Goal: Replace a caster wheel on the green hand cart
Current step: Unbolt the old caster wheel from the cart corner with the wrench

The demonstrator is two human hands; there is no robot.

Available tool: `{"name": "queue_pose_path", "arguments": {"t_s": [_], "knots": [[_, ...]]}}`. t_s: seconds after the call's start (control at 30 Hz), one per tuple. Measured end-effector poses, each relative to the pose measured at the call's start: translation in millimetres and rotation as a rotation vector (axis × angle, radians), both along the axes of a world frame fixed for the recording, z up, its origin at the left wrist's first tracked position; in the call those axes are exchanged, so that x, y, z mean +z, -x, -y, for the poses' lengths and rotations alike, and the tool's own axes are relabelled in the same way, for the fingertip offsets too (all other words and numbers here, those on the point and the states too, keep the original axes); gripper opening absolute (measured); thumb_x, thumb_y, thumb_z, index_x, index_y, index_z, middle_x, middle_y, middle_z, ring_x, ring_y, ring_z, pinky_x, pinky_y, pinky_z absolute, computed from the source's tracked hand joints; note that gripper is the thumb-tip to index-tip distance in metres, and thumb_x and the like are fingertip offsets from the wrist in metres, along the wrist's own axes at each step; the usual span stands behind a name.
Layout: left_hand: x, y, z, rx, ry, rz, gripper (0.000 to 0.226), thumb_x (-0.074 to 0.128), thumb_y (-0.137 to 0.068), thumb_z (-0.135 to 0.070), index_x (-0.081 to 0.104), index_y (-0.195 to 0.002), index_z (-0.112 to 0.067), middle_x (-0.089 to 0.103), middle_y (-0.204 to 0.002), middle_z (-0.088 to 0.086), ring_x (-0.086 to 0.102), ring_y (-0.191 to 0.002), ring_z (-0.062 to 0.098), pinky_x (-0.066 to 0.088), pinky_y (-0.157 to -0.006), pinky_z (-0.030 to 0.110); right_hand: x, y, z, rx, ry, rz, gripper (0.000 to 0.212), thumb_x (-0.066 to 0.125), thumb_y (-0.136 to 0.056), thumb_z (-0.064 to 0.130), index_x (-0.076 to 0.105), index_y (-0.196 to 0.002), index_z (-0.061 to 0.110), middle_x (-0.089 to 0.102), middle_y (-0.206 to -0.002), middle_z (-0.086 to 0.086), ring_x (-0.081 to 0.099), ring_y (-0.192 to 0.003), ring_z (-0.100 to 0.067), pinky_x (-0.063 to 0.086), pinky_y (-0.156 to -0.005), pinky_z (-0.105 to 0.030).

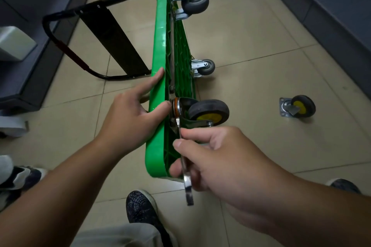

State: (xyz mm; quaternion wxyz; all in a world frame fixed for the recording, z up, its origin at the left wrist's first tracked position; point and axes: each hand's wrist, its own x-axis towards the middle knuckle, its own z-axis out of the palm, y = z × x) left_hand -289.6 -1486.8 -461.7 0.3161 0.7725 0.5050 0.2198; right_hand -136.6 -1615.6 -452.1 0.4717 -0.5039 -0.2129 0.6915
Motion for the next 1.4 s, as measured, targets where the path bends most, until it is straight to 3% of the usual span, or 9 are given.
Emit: {"name": "queue_pose_path", "arguments": {"t_s": [0.13, 0.27, 0.5, 0.67, 0.8, 0.9, 1.13, 1.23, 1.4], "knots": [[-0.4, 0.1, -0.1, 0.007, -0.011, -0.011, 0.069, 0.066, -0.081, -0.05, 0.043, -0.145, -0.063, 0.05, -0.113, -0.037, 0.072, -0.056, 0.011, 0.063, -0.058, 0.033, 4.0, 4.9, -11.9, -0.057, 0.067, -0.004, 0.025, 0.069, -0.096, 0.016, 0.07, -0.121, 0.013, 0.074, -0.086, -0.015, 0.053, -0.039, -0.004, 0.038, -0.038, -0.016], [1.5, -1.1, 0.0, 0.003, -0.013, 0.009, 0.075, 0.066, -0.074, -0.059, 0.045, -0.146, -0.059, 0.063, -0.125, -0.022, 0.075, -0.071, 0.014, 0.064, -0.07, 0.045, 15.3, 0.7, -28.1, -0.009, 0.06, -0.045, 0.025, 0.063, -0.098, 0.013, 0.066, -0.077, 0.0, 0.061, -0.069, -0.016, 0.043, -0.041, -0.012, 0.03, -0.036, -0.016], [-2.8, 1.7, -3.2, -0.022, -0.009, 0.056, 0.075, 0.071, -0.074, -0.054, 0.048, -0.146, -0.055, 0.068, -0.136, -0.005, 0.069, -0.103, 0.028, 0.06, -0.09, 0.054, 19.5, 7.6, -47.0, 0.093, 0.034, 0.049, 0.035, 0.059, -0.102, 0.02, 0.058, -0.07, 0.008, 0.057, -0.054, -0.007, 0.042, -0.037, -0.009, 0.029, -0.033, -0.013], [-6.8, 2.7, -3.6, -0.027, -0.021, 0.026, 0.072, 0.062, -0.074, -0.064, 0.043, -0.144, -0.065, 0.058, -0.12, -0.04, 0.075, -0.101, 0.022, 0.066, -0.071, 0.042, 0.4, 11.3, -19.7, 0.076, -0.084, 0.138, 0.013, 0.064, -0.098, 0.015, 0.074, -0.103, 0.009, 0.067, -0.066, -0.01, 0.049, -0.045, -0.009, 0.037, -0.041, -0.018], [-6.0, 4.3, -3.6, -0.024, 0.001, 0.043, 0.074, 0.062, -0.074, -0.067, 0.041, -0.144, -0.066, 0.053, -0.122, -0.04, 0.077, -0.08, 0.016, 0.065, -0.064, 0.041, -43.1, 13.2, 10.3, 0.109, -0.308, 0.304, 0.053, 0.064, -0.1, 0.013, 0.051, -0.148, 0.031, 0.07, -0.063, -0.008, 0.059, -0.051, -0.001, 0.047, -0.055, -0.015], [-4.0, 3.1, -2.2, -0.015, 0.0, 0.025, 0.074, 0.061, -0.073, -0.067, 0.04, -0.144, -0.066, 0.046, -0.114, -0.046, 0.076, -0.076, 0.012, 0.065, -0.062, 0.037, -86.8, 6.7, 15.8, 0.096, -0.484, 0.509, 0.063, 0.064, -0.1, 0.014, 0.045, -0.143, 0.055, 0.061, -0.07, -0.002, 0.053, -0.061, -0.006, 0.048, -0.062, -0.023], [-4.9, 4.0, -3.5, -0.016, -0.008, 0.023, 0.069, 0.068, -0.083, -0.055, 0.041, -0.146, -0.063, 0.057, -0.138, -0.016, 0.077, -0.081, 0.02, 0.065, -0.064, 0.041, -135.6, 7.6, -5.6, -0.04, -0.775, 0.8, 0.054, 0.061, -0.1, 0.007, 0.047, -0.151, 0.019, 0.059, -0.084, -0.005, 0.054, -0.072, -0.014, 0.049, -0.07, -0.026], [-4.0, 2.7, -3.2, -0.023, -0.002, 0.031, 0.075, 0.063, -0.075, -0.065, 0.04, -0.147, -0.062, 0.053, -0.138, -0.018, 0.075, -0.082, 0.004, 0.065, -0.068, 0.037, -140.5, 8.9, -3.1, -0.046, -0.806, 0.843, 0.053, 0.059, -0.101, 0.007, 0.047, -0.152, 0.017, 0.057, -0.083, -0.006, 0.055, -0.073, -0.021, 0.049, -0.071, -0.031], [-2.3, 0.8, -1.8, -0.011, -0.008, 0.024, 0.078, 0.059, -0.072, -0.069, 0.04, -0.147, -0.062, 0.051, -0.137, -0.023, 0.069, -0.084, -0.012, 0.065, -0.071, 0.037, -134.2, -16.7, 34.7, 0.131, -0.668, 0.869, 0.06, 0.065, -0.099, 0.012, 0.047, -0.151, 0.034, 0.056, -0.083, 0.013, 0.051, -0.072, -0.002, 0.042, -0.069, -0.019]]}}
